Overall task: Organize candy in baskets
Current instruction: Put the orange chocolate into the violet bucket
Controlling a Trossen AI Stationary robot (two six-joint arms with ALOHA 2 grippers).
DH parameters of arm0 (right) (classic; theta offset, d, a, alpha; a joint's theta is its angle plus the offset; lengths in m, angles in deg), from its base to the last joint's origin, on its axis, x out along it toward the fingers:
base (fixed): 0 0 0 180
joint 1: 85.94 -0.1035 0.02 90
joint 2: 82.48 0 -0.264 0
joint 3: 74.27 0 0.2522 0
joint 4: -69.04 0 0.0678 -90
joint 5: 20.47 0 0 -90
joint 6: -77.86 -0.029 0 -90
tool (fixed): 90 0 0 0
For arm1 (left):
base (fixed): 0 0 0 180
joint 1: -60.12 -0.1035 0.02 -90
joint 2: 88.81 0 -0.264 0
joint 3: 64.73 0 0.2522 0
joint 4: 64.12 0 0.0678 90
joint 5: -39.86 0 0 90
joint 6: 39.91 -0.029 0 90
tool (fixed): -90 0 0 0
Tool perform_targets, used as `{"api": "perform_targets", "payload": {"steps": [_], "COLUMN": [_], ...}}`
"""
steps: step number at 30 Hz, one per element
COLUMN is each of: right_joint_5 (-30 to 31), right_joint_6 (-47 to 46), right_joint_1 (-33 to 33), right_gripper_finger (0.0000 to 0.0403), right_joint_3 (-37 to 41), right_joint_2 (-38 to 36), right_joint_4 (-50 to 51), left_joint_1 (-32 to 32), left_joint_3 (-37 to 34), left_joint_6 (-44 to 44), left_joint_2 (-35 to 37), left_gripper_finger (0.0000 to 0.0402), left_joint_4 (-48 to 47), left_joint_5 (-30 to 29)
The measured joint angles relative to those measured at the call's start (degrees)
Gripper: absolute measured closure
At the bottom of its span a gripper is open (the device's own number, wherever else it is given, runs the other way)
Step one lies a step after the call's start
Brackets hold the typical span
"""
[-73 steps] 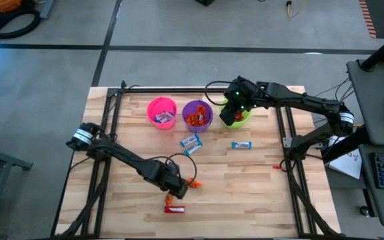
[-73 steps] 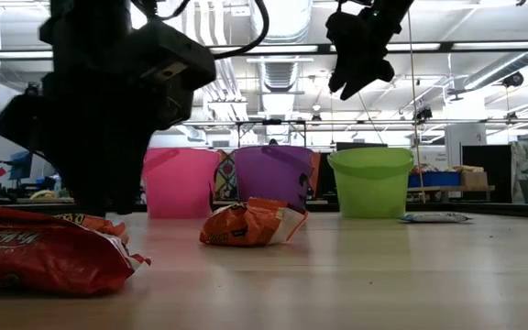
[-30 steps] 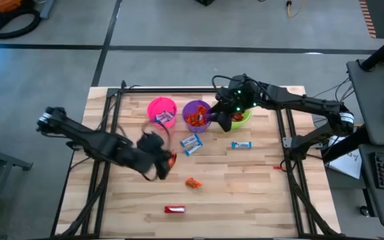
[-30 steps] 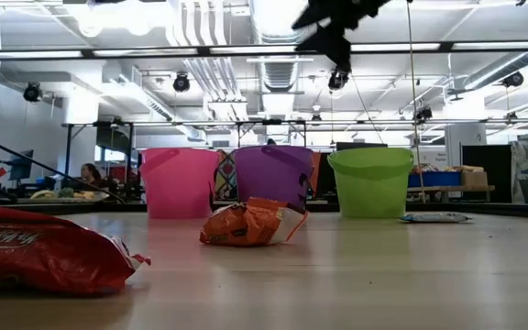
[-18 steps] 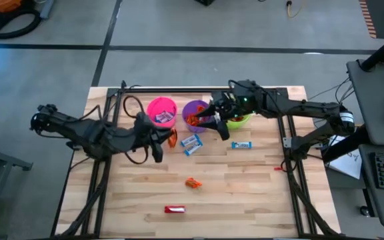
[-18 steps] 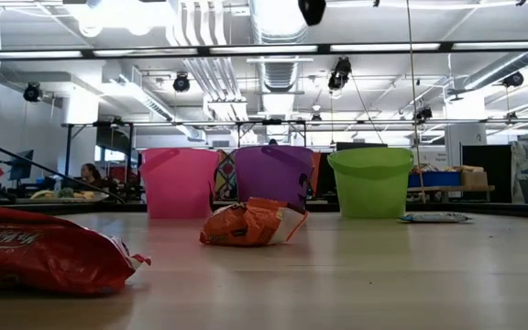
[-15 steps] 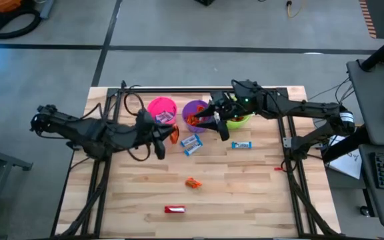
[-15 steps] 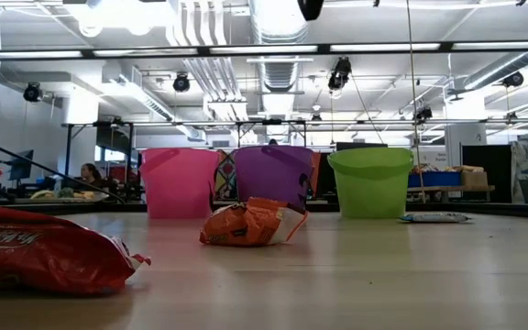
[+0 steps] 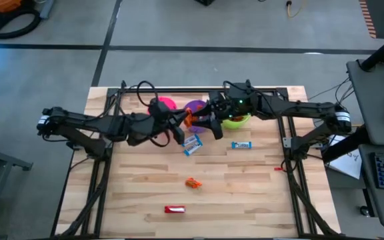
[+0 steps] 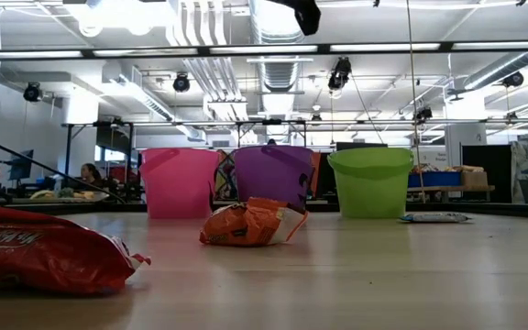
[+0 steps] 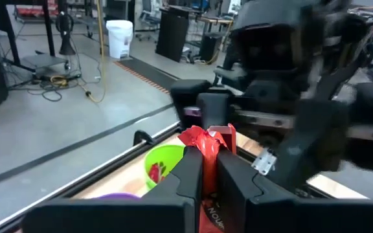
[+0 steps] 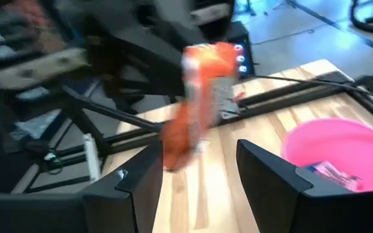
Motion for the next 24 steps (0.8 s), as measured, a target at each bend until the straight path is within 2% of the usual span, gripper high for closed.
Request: {"api": "perform_targets", "payload": {"steps": [8,12,19,24], "right_joint_5": [1.1,0.96,0.43,0.51], "right_joint_6": [1.35,2.53,5.21,5.46], "right_joint_1": [0.0,0.0,0.0,0.36], "right_gripper_finger": [0.023,0.027,0.038,0.0389], "right_joint_3": [0.0,0.0,0.02,0.04], "right_joint_2": [1.41,1.89,1.95,1.95], "right_joint_4": [-1.83,-3.06,-3.46,-3.36], "left_joint_1": [-0.03,-0.17,-0.23,-0.72], "left_joint_3": [0.02,0.02,0.11,0.11], "left_joint_6": [-0.1,-0.1,-0.32,1.6], "left_joint_2": [0.0,-0.49,-1.05,-0.86], "left_gripper_finger": [0.0389,0.0389,0.0388,0.0382], "left_joint_4": [0.39,0.44,0.51,0.36], "left_joint_5": [-0.02,-0.12,-0.15,0.0]}}
